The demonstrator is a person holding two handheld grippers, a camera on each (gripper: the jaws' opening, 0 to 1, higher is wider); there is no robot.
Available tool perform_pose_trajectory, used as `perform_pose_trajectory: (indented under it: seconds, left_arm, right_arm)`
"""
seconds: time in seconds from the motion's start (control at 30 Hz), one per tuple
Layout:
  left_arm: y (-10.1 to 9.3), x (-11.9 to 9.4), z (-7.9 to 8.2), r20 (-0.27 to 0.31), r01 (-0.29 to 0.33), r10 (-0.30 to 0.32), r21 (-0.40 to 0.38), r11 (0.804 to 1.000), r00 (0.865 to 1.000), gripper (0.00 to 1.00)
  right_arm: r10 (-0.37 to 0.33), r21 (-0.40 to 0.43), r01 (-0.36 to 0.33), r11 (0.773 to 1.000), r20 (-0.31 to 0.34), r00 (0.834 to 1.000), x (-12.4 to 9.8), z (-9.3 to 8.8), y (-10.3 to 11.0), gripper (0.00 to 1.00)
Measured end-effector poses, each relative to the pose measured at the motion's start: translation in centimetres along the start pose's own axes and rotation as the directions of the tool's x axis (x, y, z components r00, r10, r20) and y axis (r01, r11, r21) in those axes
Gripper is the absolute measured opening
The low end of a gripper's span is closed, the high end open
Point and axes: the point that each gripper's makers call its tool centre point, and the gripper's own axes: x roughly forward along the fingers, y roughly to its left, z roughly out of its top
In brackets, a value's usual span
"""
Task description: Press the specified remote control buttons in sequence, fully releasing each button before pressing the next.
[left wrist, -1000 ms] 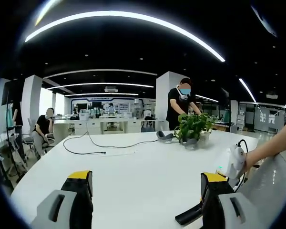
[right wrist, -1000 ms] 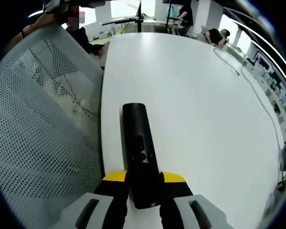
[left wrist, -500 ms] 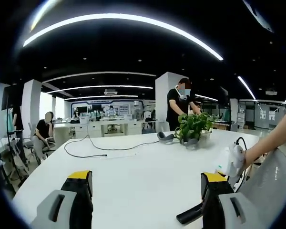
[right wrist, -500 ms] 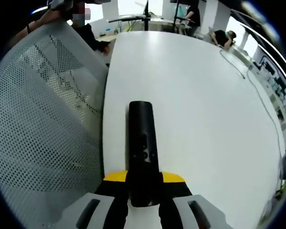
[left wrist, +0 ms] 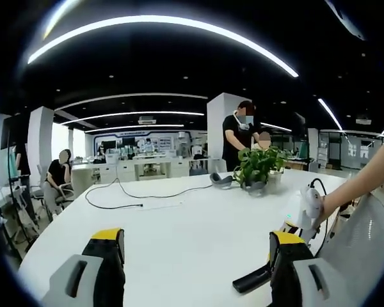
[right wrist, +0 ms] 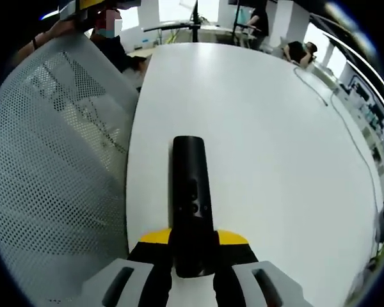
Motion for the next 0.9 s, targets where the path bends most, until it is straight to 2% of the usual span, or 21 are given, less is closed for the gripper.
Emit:
perform_pose_trajectory:
  seconds: [0.9]
  left_arm:
    - [-0.1, 0.2, -0.7, -0.038, 0.006, -0.006, 0.013, 1.0, 0.999, 0.98]
  right_arm:
    - [0.006, -0.006, -0.006, 1.0, -0.031, 0.999, 0.2, 0.3, -4.0, 0.21]
